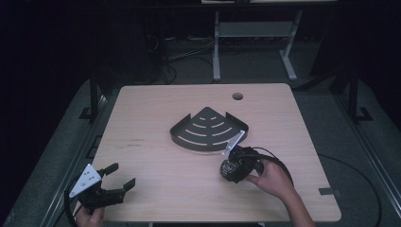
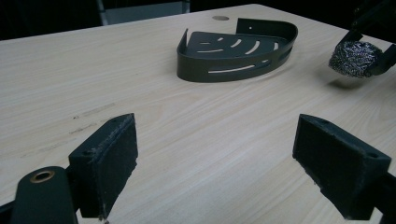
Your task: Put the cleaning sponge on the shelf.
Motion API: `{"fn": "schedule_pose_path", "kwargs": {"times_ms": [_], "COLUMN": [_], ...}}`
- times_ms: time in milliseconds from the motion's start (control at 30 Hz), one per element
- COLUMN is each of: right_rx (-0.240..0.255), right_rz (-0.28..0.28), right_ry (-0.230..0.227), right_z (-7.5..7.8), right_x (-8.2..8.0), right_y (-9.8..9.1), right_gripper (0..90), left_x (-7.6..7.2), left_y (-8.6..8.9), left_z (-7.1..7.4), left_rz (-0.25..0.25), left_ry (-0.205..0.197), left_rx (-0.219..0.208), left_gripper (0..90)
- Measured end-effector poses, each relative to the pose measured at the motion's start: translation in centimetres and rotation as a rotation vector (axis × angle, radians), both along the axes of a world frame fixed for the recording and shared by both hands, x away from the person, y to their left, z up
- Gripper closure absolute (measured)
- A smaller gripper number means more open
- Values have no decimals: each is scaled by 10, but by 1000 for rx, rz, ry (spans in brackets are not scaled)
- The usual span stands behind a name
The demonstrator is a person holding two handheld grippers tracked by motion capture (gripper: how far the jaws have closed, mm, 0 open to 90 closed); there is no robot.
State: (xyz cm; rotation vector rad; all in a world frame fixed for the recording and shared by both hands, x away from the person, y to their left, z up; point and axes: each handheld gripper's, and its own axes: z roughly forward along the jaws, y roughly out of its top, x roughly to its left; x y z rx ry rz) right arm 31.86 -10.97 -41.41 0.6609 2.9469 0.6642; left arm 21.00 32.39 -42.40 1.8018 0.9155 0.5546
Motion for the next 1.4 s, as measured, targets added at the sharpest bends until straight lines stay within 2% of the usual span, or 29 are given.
{"fn": "schedule_pose_path", "kwargs": {"times_ms": [433,567,767,933,1400], "right_rx": [-2,-16,-1,11,-18], "right_rz": [29,38,43,45,57], "right_ry": [16,11,5,19,-2], "right_z": [12,17,24,27,42], "right_x": [14,19,25,33,53], "right_y": [10,14,18,22,40], "right_gripper": [329,329,329,329,329], "left_x": [0,0,0,0,0], "left_y": [0,0,0,-1,1], "left_z": [0,0,0,0,0], "left_rz": [2,1,0,-2,0], "left_ry": [0,-2,-1,-1,-3], "left_rx": [-4,-4,-2,0,-2], "left_gripper": [132,133,133,132,132]}}
